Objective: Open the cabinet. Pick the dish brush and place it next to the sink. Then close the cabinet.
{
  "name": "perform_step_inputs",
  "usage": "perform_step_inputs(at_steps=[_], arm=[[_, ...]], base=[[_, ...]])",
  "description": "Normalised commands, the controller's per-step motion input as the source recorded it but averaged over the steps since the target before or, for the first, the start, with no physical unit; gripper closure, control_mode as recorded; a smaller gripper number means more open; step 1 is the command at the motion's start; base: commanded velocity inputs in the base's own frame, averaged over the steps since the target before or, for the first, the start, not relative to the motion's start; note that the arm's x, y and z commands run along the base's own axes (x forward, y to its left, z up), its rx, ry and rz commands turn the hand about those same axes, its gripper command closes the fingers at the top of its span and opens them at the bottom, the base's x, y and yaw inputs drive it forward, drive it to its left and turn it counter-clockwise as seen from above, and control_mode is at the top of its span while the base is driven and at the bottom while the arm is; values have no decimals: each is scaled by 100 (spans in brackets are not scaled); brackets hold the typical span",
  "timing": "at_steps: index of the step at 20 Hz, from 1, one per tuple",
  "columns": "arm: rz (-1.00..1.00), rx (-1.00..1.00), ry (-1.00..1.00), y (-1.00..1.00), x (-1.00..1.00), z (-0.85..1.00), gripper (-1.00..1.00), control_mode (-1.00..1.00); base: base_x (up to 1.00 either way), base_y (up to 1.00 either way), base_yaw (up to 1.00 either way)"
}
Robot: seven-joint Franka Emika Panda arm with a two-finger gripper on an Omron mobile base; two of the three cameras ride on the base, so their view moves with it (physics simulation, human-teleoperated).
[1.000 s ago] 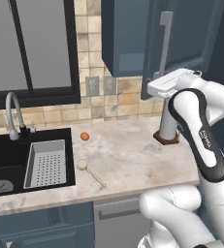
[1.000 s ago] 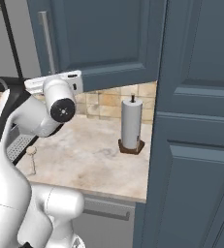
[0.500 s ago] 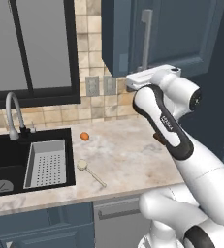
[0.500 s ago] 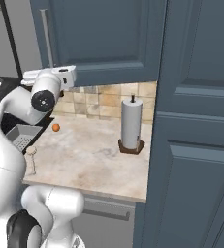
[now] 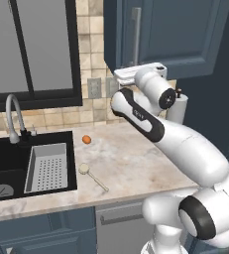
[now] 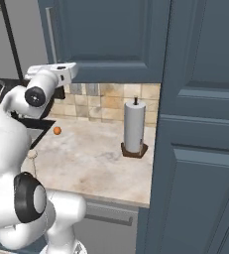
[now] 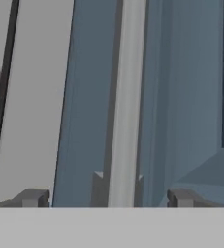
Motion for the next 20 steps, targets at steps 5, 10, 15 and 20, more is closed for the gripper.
perform_step_inputs(at_steps=[5, 10, 15, 20], arm=[[-8, 0, 0, 0, 45, 0, -100, -100], [-3, 0, 0, 0, 29, 0, -100, -100], [-2, 0, 0, 0, 43, 0, -100, -100], [0, 0, 2, 0, 31, 0, -100, -100]], base=[[0, 0, 0], [0, 0, 0], [0, 0, 0], [0, 0, 0]])
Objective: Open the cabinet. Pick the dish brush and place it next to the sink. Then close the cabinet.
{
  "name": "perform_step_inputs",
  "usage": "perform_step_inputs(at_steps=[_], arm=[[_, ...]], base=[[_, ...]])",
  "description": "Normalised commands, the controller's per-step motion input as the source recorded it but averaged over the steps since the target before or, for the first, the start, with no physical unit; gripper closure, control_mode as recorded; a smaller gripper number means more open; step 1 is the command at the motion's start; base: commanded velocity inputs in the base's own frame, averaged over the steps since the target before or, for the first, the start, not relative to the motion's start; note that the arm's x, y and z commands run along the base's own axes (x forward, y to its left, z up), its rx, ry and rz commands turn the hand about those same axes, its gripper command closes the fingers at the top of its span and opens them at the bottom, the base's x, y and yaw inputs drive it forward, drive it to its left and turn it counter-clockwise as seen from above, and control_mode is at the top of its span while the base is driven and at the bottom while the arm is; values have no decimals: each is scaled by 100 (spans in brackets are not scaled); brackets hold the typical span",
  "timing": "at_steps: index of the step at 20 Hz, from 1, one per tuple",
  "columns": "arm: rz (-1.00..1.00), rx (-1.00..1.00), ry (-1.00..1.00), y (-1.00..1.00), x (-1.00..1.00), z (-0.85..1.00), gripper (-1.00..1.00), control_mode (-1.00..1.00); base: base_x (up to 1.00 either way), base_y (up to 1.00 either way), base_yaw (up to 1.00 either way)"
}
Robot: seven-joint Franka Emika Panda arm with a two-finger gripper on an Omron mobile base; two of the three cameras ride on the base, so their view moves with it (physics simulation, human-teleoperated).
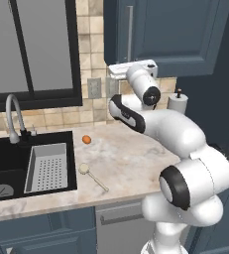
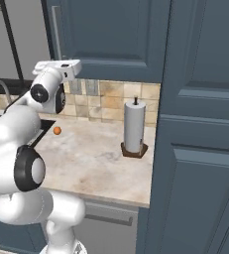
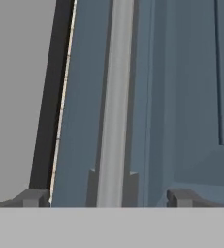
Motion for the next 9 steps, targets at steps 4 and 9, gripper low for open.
perform_step_inputs(at_steps=[4, 9], arm=[[0, 0, 4, 0, 45, 0, -100, -100], [0, 0, 4, 0, 27, 0, -100, -100]], base=[[0, 0, 0], [0, 0, 0]])
